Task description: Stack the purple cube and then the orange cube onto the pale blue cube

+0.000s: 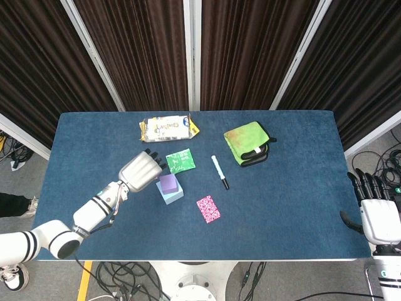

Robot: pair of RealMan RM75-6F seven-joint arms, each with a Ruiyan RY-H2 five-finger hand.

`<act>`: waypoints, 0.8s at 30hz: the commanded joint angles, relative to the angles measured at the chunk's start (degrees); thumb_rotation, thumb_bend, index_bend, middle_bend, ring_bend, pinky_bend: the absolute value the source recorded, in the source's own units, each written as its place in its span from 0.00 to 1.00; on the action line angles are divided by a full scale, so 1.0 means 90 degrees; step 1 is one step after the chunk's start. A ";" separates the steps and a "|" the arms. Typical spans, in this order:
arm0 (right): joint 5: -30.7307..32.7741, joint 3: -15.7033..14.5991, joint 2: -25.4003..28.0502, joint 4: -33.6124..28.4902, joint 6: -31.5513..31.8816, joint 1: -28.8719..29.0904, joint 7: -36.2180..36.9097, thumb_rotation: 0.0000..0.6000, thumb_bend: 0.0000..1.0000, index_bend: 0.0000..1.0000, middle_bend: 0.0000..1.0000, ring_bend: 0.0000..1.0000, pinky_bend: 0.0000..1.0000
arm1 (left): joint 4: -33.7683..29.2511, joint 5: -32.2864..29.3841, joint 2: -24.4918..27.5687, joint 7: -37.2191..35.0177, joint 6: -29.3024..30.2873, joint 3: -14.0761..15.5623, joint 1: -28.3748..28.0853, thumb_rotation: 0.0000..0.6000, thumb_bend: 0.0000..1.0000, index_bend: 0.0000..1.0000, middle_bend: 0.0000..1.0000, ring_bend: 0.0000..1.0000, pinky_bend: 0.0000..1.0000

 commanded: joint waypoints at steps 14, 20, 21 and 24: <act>-0.0093 -0.0002 0.0104 -0.0137 0.0165 -0.0075 0.0127 1.00 0.18 0.00 0.00 0.00 0.00 | -0.0762 -0.0842 -0.0078 0.0931 0.0095 -0.0143 -0.0240 1.00 0.29 0.46 0.58 0.37 0.43; -0.0071 0.0034 0.0205 -0.0239 0.0271 -0.0128 0.0124 1.00 0.18 0.00 0.00 0.00 0.00 | -0.0425 -0.0280 -0.0321 0.1198 0.0286 0.0021 -0.0278 1.00 0.28 0.47 0.58 0.37 0.43; -0.0077 0.0039 0.0214 -0.0251 0.0290 -0.0135 0.0131 1.00 0.18 0.00 0.00 0.00 0.00 | -0.0398 -0.0299 -0.0349 0.1137 0.0258 0.0024 -0.0272 1.00 0.28 0.47 0.58 0.37 0.43; -0.0091 0.0044 0.0218 -0.0261 0.0320 -0.0146 0.0145 1.00 0.18 0.00 0.00 0.00 0.00 | -0.0332 -0.0367 -0.0428 0.1029 0.0228 -0.0003 -0.0266 1.00 0.28 0.47 0.58 0.37 0.43</act>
